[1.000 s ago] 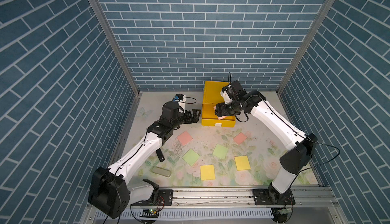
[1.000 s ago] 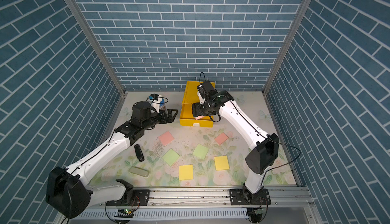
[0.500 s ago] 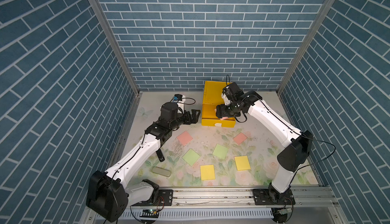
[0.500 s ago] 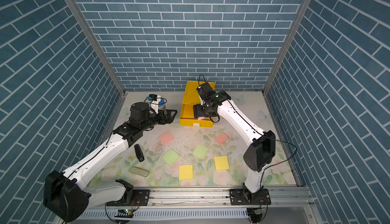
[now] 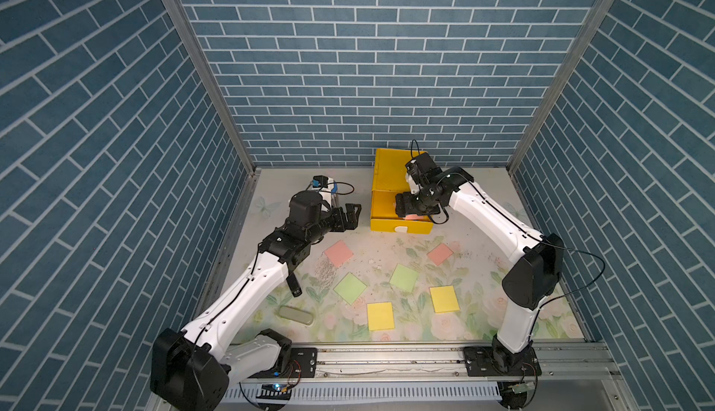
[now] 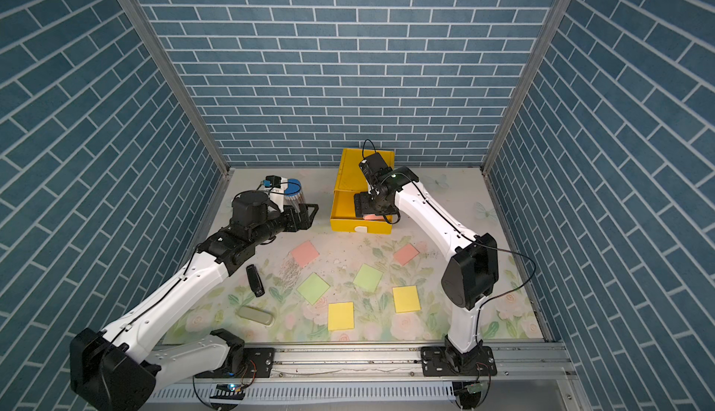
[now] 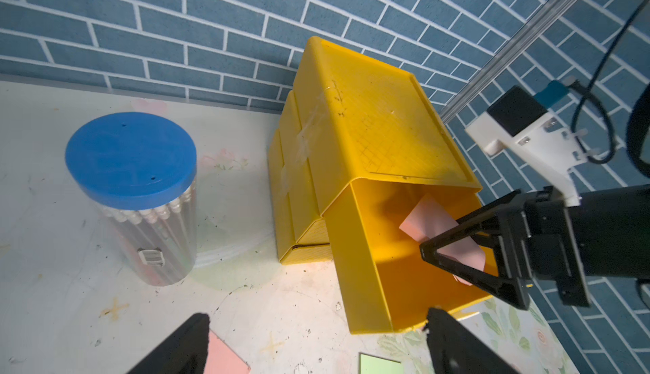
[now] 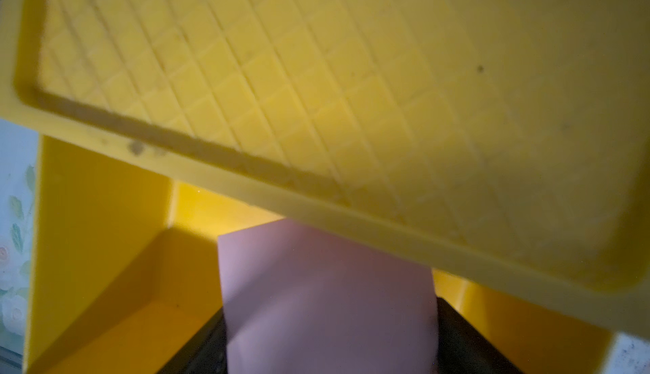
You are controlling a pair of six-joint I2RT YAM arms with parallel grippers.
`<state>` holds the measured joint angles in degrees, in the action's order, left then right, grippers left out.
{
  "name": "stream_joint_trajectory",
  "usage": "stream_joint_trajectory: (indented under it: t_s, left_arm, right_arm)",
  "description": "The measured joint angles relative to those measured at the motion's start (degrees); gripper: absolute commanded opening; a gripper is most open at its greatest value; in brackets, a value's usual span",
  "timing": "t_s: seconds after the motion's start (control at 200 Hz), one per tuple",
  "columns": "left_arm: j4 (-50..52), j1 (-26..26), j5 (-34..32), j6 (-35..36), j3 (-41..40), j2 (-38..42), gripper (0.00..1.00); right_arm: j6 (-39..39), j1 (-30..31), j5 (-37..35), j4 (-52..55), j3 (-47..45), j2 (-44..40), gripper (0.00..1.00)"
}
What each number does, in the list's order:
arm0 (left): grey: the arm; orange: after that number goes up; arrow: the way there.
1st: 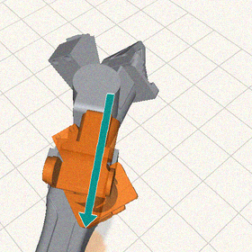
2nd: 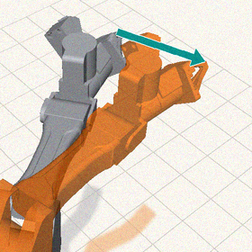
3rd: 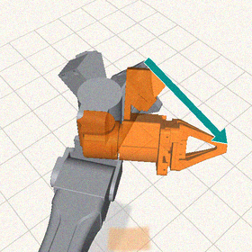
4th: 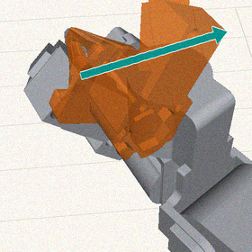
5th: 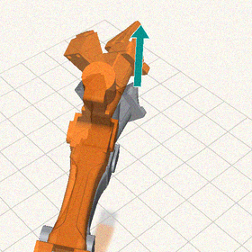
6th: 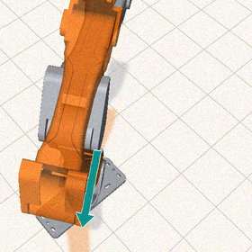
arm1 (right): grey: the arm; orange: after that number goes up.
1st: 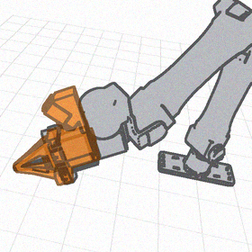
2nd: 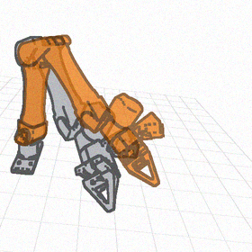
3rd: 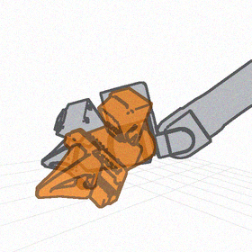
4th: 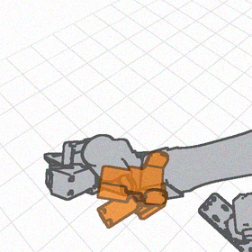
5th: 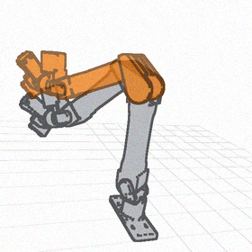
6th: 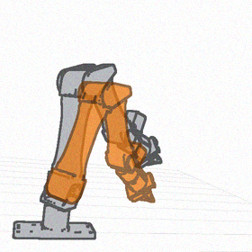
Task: Please put the sticky notes in the drawer by color
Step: Place the sticky notes in the drawer, then pick up the sticky notes from the center of the board.
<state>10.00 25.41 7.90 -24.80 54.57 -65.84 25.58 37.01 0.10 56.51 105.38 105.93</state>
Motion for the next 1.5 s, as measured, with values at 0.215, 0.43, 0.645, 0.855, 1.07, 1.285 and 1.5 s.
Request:
stream_joint_trajectory:
  t_s: [0.215, 0.43, 0.645, 0.855, 1.07, 1.285, 1.5]
  left_arm:
    - [4.79, 0.0, -5.92, -1.14, -2.8, 0.26, 1.0]
    - [8.28, 0.0, -8.74, -3.43, -5.9, 0.31, 1.0]
    - [10.64, 0.55, -10.75, -6.78, -12.85, 1.84, 1.0]
    - [10.25, 1.01, -11.72, -9.05, -16.24, -0.61, 1.0]
    - [8.79, 1.77, -12.35, -9.99, -15.91, -10.75, 1.0]
    - [4.72, 3.23, -12.31, -12.92, -16.24, -12.61, 1.0]
    - [2.62, 4.37, -13.29, -14.53, -12.9, -21.44, 1.0]
  right_arm:
    - [-0.07, 0.0, 0.13, -0.85, 0.83, 0.92, 0.91]
    - [-0.37, 0.04, 0.33, -1.27, 1.11, 1.09, 0.9]
    - [-0.57, 0.07, 1.53, -3.32, -1.03, -2.6, 0.86]
    - [-1.16, 0.07, 3.87, -6.93, -7.63, -13.29, 0.86]
    - [-1.84, 0.07, 5.99, -11.19, -16.46, -21.75, 0.85]
    - [-2.1, 0.07, 6.38, -13.53, -21.62, -26.51, 0.85]
    - [-3.13, 0.04, 5.73, -13.99, -22.67, -30.75, 0.85]
